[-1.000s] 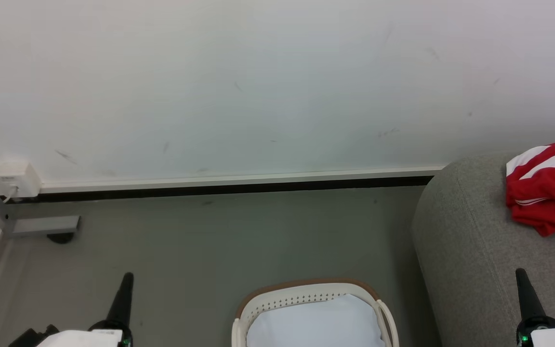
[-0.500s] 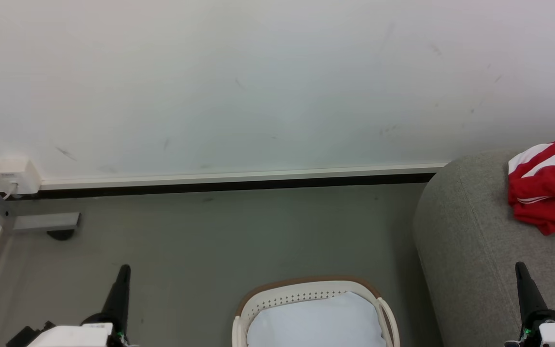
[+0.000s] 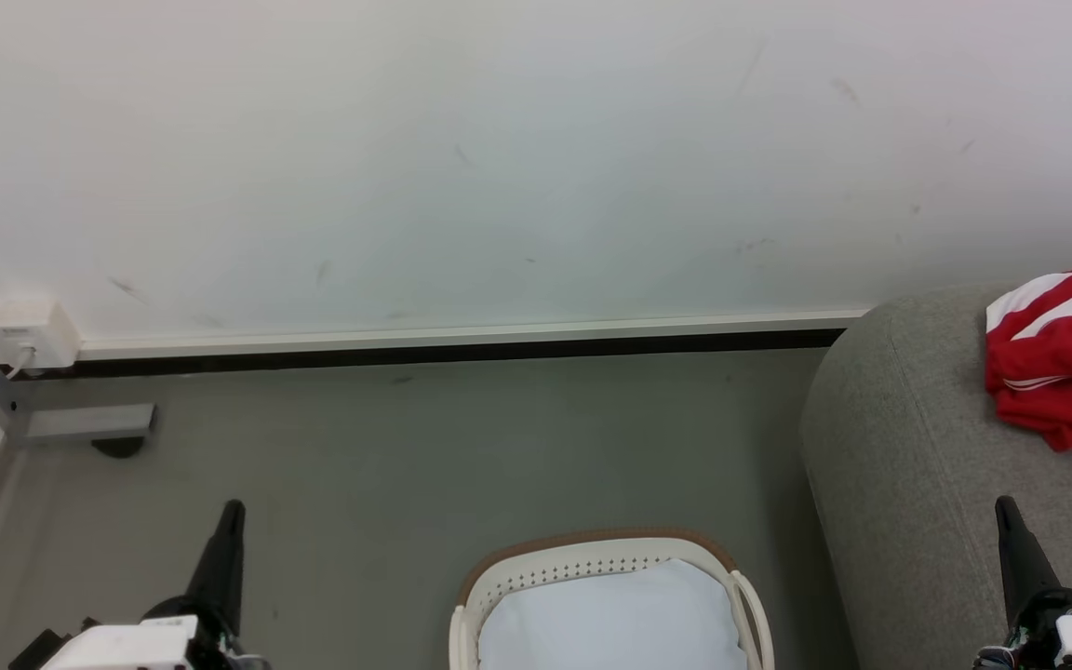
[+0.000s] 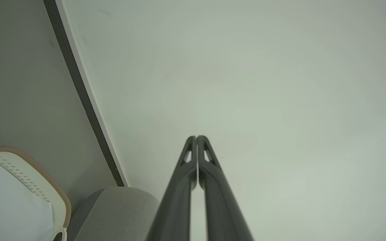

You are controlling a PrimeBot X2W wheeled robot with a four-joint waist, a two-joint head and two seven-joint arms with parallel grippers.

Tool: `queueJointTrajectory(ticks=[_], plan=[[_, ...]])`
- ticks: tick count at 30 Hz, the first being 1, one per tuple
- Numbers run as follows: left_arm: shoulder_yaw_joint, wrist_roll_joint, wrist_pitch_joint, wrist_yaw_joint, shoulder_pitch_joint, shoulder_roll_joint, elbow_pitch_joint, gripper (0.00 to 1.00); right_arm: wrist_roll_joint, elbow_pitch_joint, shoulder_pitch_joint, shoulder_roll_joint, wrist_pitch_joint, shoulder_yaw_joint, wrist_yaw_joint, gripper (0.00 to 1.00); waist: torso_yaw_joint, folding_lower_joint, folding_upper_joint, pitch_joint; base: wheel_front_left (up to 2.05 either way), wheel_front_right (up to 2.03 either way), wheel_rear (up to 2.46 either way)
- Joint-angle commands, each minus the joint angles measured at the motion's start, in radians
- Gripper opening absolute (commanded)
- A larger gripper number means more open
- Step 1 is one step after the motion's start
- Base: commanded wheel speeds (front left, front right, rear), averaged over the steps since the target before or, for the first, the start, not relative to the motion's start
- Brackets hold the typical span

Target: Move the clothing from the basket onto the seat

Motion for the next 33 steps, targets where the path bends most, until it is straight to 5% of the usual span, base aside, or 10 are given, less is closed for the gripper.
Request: queueJointTrajectory(ticks=[1, 33], plan=[[0.006, -0.017, 0.006, -0.007, -0.014, 0.001, -0.004, 0.00, 0.022, -0.006, -0.018, -0.009, 0.008, -0.004, -0.002, 0.00, 0.000, 0.0000, -0.0001, 0.001, 0.00, 0.00, 0.00], [0.010, -0.043, 0.014, -0.008, -0.015, 0.001, -0.004, 0.00, 0.043, -0.006, -0.017, -0.008, 0.013, -0.005, -0.002, 0.00, 0.001, 0.0000, -0.0001, 0.003, 0.00, 0.00, 0.00]])
